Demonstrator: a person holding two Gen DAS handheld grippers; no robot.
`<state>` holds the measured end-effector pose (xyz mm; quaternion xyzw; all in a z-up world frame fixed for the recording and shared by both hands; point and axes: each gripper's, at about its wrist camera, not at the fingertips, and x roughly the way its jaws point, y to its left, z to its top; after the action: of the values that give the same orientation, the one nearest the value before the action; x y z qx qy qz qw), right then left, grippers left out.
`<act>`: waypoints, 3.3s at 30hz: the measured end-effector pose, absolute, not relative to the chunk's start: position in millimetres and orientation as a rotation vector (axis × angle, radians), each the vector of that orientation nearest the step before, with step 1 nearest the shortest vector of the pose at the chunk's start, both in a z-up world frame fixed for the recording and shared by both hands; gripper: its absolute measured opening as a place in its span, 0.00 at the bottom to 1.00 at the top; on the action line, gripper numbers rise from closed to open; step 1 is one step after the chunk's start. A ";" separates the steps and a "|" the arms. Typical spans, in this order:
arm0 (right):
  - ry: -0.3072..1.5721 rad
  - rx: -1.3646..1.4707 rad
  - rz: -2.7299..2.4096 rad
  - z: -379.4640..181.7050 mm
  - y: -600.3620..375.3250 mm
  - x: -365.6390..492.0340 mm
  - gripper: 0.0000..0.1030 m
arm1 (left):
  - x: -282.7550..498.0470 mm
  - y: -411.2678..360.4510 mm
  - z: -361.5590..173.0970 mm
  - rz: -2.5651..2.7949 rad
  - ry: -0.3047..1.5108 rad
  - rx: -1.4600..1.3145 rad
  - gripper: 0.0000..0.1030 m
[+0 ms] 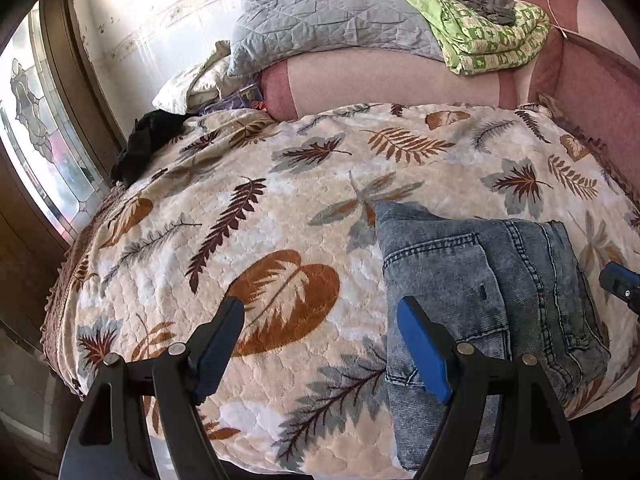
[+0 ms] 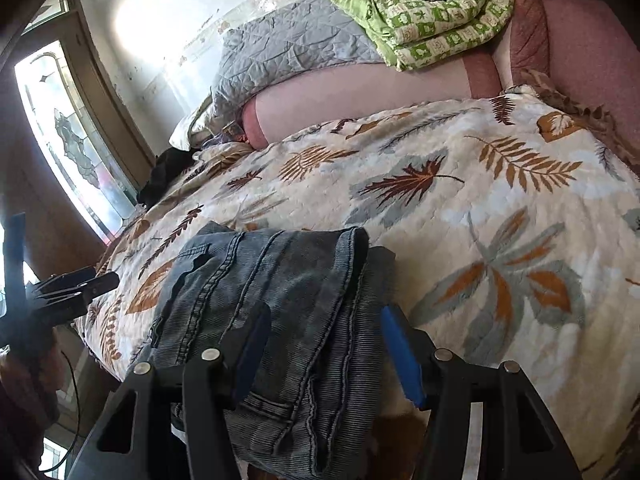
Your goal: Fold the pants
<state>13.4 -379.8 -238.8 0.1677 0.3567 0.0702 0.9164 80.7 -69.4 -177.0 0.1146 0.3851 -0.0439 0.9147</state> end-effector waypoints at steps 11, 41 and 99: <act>0.727 0.359 0.132 -239.5 -386.5 11.5 0.60 | 77.8 -72.7 -178.1 -0.092 0.791 0.263 0.77; 0.737 0.371 0.122 -243.2 -390.5 12.1 0.60 | 81.8 -76.9 -186.7 -0.089 0.806 0.285 0.77; 0.762 0.365 0.105 -249.8 -387.8 16.6 0.60 | 86.0 -78.8 -191.5 -0.095 0.822 0.287 0.77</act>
<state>16.6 -387.8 -249.8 0.1770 0.3696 0.0507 0.9108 86.0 -78.8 -191.5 0.1392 0.3980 -0.0459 0.9056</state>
